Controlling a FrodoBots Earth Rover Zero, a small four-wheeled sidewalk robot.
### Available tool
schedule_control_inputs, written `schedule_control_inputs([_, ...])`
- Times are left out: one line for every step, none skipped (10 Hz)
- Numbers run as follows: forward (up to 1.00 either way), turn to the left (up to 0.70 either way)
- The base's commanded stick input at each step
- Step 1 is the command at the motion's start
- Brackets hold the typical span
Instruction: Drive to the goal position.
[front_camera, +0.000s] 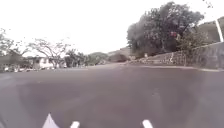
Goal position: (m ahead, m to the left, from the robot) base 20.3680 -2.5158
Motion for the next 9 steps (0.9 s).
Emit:
schedule_control_inputs([0.50, 0.00])
schedule_control_inputs([0.50, 0.00])
schedule_control_inputs([0.50, 0.00])
schedule_control_inputs([0.50, 0.00])
schedule_control_inputs([0.50, 0.00])
schedule_control_inputs([0.50, 0.00])
schedule_control_inputs([0.50, 0.00])
schedule_control_inputs([0.50, 0.00])
schedule_control_inputs([0.50, 0.00])
